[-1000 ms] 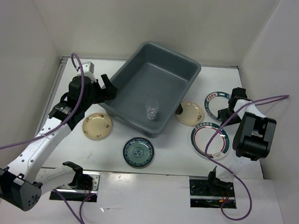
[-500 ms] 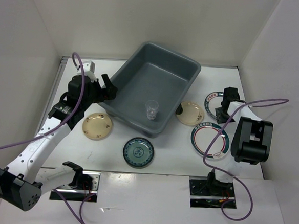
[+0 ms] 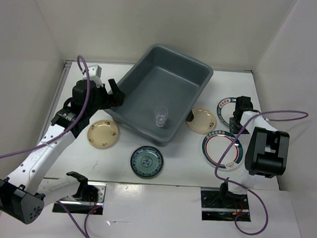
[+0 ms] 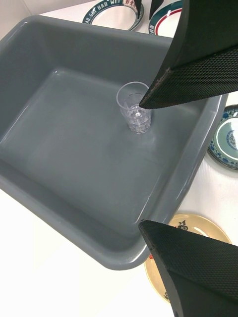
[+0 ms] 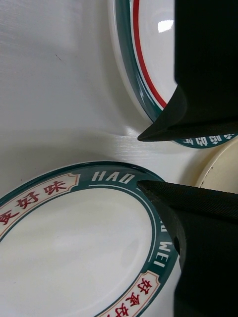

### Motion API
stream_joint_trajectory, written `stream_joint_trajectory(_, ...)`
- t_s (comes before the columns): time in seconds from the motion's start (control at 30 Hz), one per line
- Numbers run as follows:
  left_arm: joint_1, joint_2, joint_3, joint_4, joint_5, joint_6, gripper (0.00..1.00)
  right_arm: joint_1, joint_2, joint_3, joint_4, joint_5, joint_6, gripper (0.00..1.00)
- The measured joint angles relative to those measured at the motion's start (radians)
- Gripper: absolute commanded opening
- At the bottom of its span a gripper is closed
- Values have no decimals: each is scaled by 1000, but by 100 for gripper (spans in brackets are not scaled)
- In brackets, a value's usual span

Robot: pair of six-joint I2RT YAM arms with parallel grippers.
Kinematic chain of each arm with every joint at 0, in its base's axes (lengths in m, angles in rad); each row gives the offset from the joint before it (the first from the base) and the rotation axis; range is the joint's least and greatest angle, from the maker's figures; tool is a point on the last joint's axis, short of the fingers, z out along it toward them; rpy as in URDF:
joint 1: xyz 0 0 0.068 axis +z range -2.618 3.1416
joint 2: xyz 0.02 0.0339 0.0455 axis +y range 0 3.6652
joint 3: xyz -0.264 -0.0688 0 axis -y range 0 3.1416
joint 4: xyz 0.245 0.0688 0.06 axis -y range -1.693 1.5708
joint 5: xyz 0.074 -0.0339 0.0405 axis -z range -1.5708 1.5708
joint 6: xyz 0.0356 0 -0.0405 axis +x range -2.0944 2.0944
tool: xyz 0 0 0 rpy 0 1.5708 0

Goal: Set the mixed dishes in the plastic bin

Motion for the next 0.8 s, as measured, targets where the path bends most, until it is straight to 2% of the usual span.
stream_joint_trajectory(0.8, 0, 16, 32, -13, 25, 24, 100, 0, 78, 9, 59, -3, 164, 42)
